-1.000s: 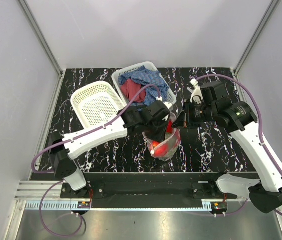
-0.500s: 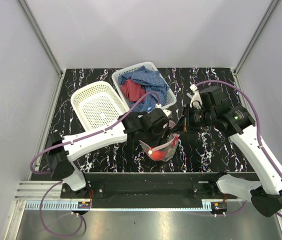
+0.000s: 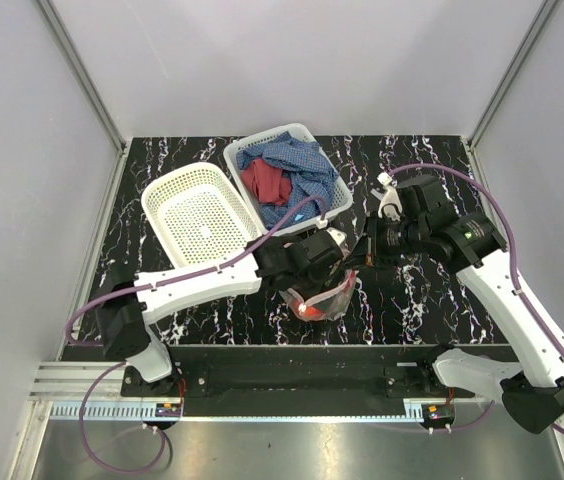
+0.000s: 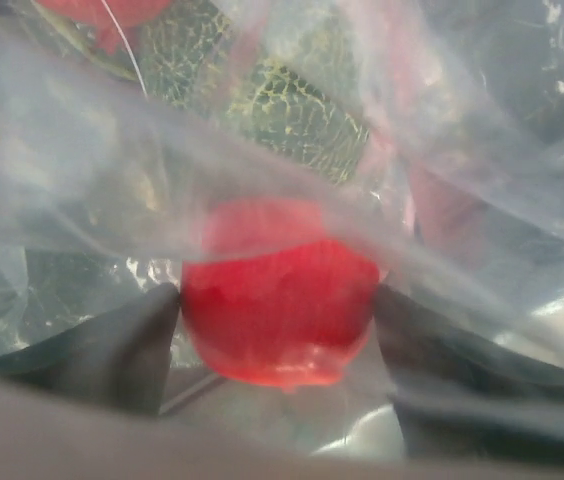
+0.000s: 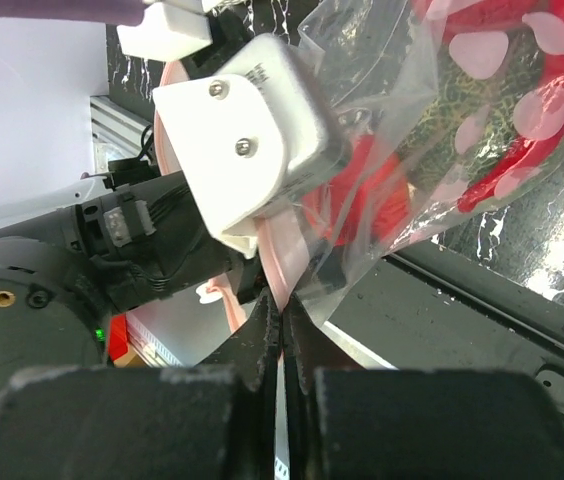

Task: Open the zip-top bag and remove the fake food

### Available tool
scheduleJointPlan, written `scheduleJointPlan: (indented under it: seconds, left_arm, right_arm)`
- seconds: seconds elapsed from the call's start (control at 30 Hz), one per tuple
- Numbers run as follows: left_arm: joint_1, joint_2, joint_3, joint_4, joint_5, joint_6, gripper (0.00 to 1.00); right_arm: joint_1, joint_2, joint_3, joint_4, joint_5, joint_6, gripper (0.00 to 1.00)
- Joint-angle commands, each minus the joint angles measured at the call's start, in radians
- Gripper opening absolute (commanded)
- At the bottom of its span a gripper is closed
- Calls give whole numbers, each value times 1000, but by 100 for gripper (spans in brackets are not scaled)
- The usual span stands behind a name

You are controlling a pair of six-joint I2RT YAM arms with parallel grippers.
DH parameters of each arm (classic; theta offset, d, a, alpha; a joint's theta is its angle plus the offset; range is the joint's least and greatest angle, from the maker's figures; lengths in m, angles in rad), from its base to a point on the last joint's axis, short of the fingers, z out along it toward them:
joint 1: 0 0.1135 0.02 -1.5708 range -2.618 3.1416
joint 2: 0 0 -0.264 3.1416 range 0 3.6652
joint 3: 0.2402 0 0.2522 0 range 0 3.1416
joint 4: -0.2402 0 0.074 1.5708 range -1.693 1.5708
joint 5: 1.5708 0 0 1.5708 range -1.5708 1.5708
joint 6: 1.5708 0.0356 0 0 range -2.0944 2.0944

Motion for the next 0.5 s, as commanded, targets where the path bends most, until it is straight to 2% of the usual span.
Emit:
scheduleJointPlan:
  seconds: [0.0, 0.1, 0.13, 0.23, 0.33, 0.37, 0.47]
  left_arm:
    - [-4, 44, -10, 49, -50, 46, 81]
    - [-2, 47, -30, 66, -56, 54, 77]
    - [-2, 44, -35, 70, -63, 54, 65]
    - [-2, 18, -39, 70, -82, 59, 37]
    - [-2, -19, -12, 64, -77, 78, 21]
    - [-2, -25, 0, 58, -74, 85, 0]
    - [-2, -48, 52, 37, -76, 89, 0]
  right_arm:
    - [6, -8, -8, 55, -18, 13, 0]
    - [6, -16, -18, 55, -14, 15, 0]
    - [8, -19, -20, 55, -12, 17, 0]
    - [6, -23, -31, 54, -3, 18, 0]
    - [6, -23, -38, 58, 2, 20, 0]
    - [6, -23, -40, 63, 2, 20, 0]
    - [6, -22, -52, 69, 5, 4, 0]
